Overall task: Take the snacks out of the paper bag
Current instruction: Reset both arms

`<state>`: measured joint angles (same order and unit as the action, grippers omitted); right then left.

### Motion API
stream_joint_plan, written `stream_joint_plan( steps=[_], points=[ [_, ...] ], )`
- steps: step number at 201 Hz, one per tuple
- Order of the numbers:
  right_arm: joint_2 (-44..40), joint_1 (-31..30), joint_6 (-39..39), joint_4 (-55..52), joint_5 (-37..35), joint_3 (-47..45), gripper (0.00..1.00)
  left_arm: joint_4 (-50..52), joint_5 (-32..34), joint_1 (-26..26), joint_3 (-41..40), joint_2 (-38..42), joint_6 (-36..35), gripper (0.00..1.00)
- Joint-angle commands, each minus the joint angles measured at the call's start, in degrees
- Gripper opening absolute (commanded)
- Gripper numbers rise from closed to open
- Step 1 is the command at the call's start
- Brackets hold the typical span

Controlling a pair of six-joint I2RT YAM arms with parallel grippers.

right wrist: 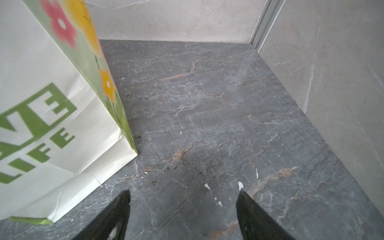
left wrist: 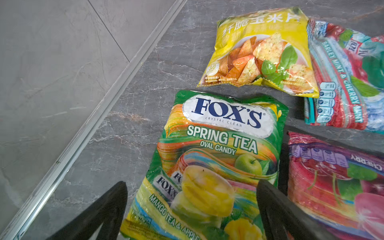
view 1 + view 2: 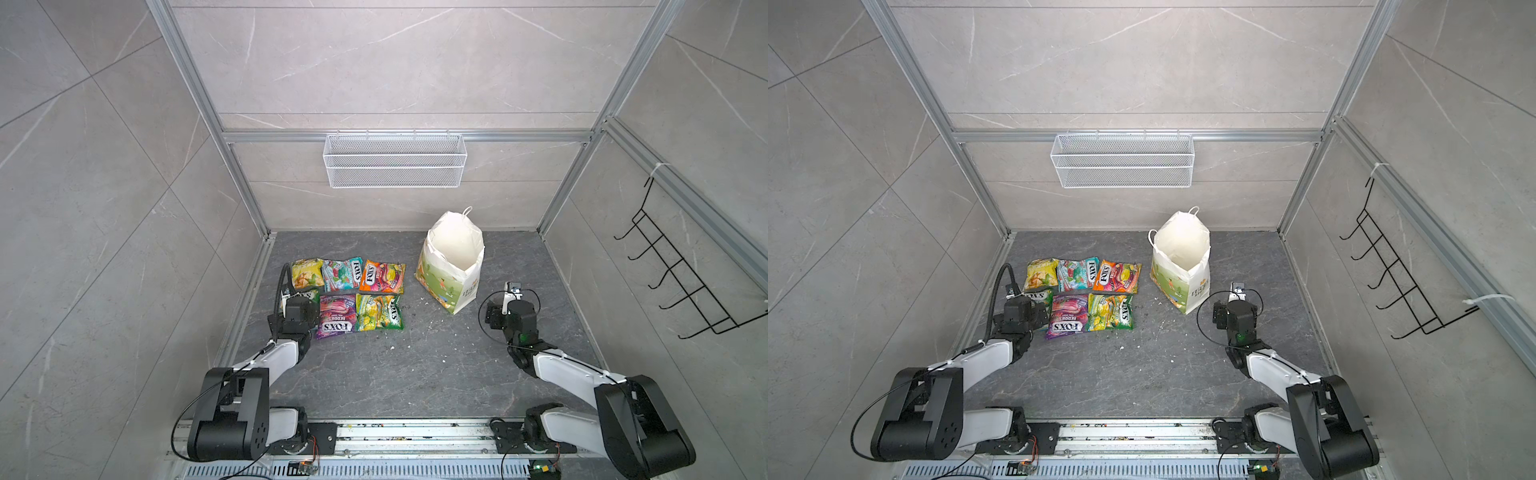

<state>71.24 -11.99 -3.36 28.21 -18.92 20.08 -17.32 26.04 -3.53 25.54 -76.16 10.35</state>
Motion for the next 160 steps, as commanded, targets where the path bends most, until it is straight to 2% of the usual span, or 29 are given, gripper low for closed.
stream_joint_plan(
  steps=[1,22,36,51,70,80,93,103,124,160],
  points=[
    [1.2,-0.2,2.4,8.0,-1.0,-0.9,0.82,-11.1,-3.5,0.1,-0.2,-0.5,-2.6,0.99],
    [2.5,-0.3,3.9,10.9,1.0,-1.0,0.82,-13.9,-4.8,0.1,-1.2,-0.6,-5.2,0.99],
    [3.8,-0.3,4.8,13.4,2.1,-1.0,0.82,-14.2,-7.9,0.0,-1.0,-0.9,-7.0,0.99],
    [6.3,-0.4,6.3,19.4,3.6,-2.3,0.82,-15.0,-10.3,0.0,-1.0,-1.4,-9.1,0.98],
    [11.4,-0.2,6.3,28.2,2.9,-3.9,0.83,-23.6,-12.7,0.0,-4.8,-1.4,-12.7,0.98],
    [12.3,-0.2,6.0,27.9,3.2,-3.8,0.83,-30.1,-13.2,0.0,-7.4,-2.1,-13.6,0.99],
    [13.0,0.4,5.0,29.4,2.9,-4.4,0.84,-33.6,-14.8,0.1,-8.9,-3.4,-14.2,0.99],
    [14.0,1.0,4.7,31.8,3.4,-5.2,0.84,-35.0,-17.0,0.1,-9.2,-4.8,-15.2,0.99],
    [16.3,1.4,5.2,36.3,5.2,-6.2,0.84,-36.4,-17.4,0.1,-10.2,-4.7,-15.2,0.99],
    [16.0,1.4,5.2,35.7,5.8,-6.3,0.85,-43.4,-19.0,0.6,-12.4,-8.0,-15.2,0.99]
  ],
)
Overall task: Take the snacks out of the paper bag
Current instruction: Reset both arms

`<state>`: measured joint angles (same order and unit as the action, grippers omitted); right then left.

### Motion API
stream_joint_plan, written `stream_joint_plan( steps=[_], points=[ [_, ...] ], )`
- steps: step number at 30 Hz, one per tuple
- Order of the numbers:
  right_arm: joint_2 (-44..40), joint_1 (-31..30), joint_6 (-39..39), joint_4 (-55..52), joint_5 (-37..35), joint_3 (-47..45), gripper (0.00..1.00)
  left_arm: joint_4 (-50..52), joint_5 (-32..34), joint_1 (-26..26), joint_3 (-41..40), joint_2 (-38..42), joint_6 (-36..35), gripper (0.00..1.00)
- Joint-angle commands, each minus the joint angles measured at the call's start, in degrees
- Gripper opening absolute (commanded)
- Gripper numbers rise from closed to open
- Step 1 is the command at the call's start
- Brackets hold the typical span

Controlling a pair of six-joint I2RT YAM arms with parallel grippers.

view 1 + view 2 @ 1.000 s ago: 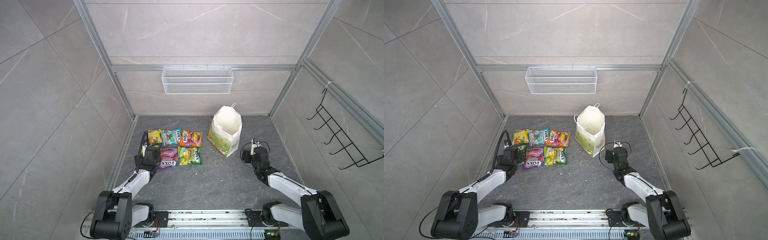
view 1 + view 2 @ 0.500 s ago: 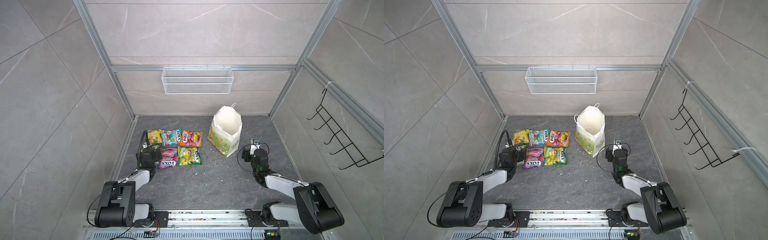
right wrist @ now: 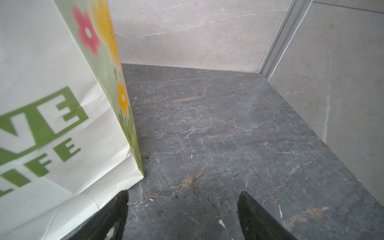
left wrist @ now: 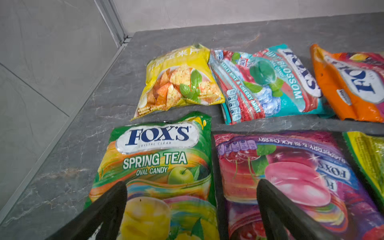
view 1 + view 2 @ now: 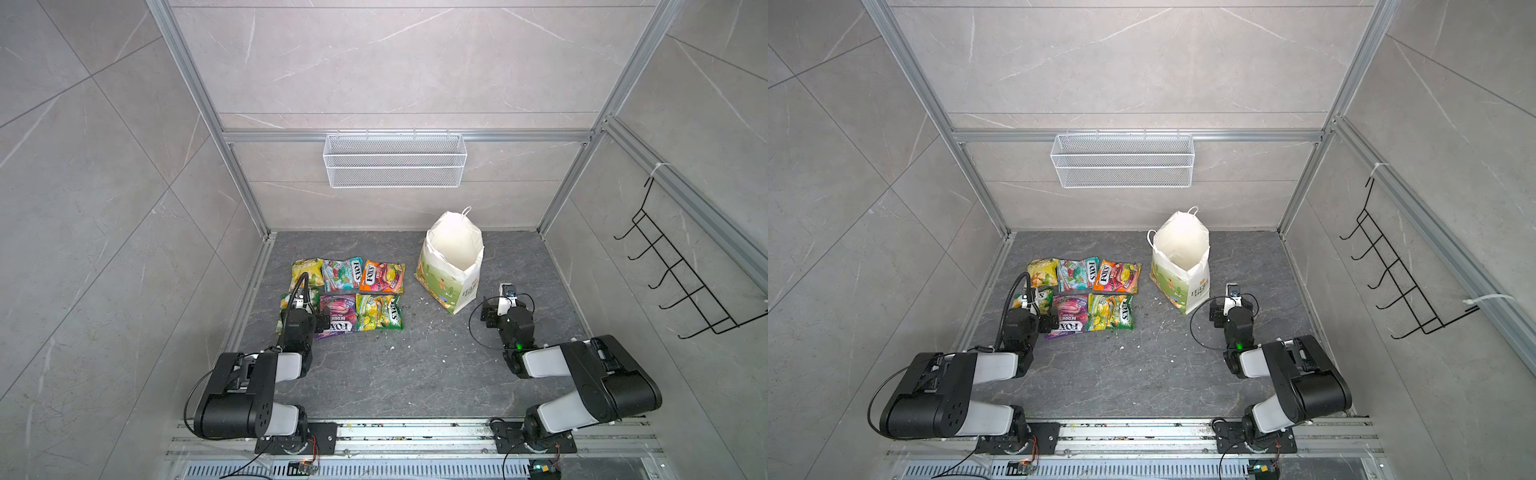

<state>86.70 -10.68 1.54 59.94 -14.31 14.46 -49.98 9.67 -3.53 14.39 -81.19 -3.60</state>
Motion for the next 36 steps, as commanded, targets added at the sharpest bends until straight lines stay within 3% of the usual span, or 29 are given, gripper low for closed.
stream_joint_plan(
  steps=[1,3,8,10,16,18,36],
  points=[
    [0.5,0.2,0.4,4.0,1.2,-0.6,0.85,-11.2,-2.7,0.6,-1.3,-3.3,-1.2,0.99],
    [0.2,0.3,0.1,1.8,1.3,0.1,0.85,-14.8,-2.7,1.0,-1.0,-6.0,-1.4,0.99],
    [0.3,1.9,-1.3,-3.4,2.8,2.9,0.86,-3.4,-3.7,3.3,4.0,-4.9,1.1,0.99],
    [0.2,4.2,-3.0,-7.9,5.3,5.1,0.87,2.0,-7.2,6.8,6.7,-5.1,4.1,0.99],
    [0.1,4.7,-3.1,-8.1,5.8,5.2,0.92,2.2,-7.3,7.3,6.5,-4.8,4.3,1.00],
    [0.1,4.7,-2.9,-8.2,5.6,5.3,0.99,2.2,-7.3,7.3,6.6,-4.8,4.3,1.00],
    [0.1,4.6,-2.4,-9.3,5.7,5.8,0.99,2.5,-7.6,7.2,6.7,-4.9,4.4,1.00]
  ],
)
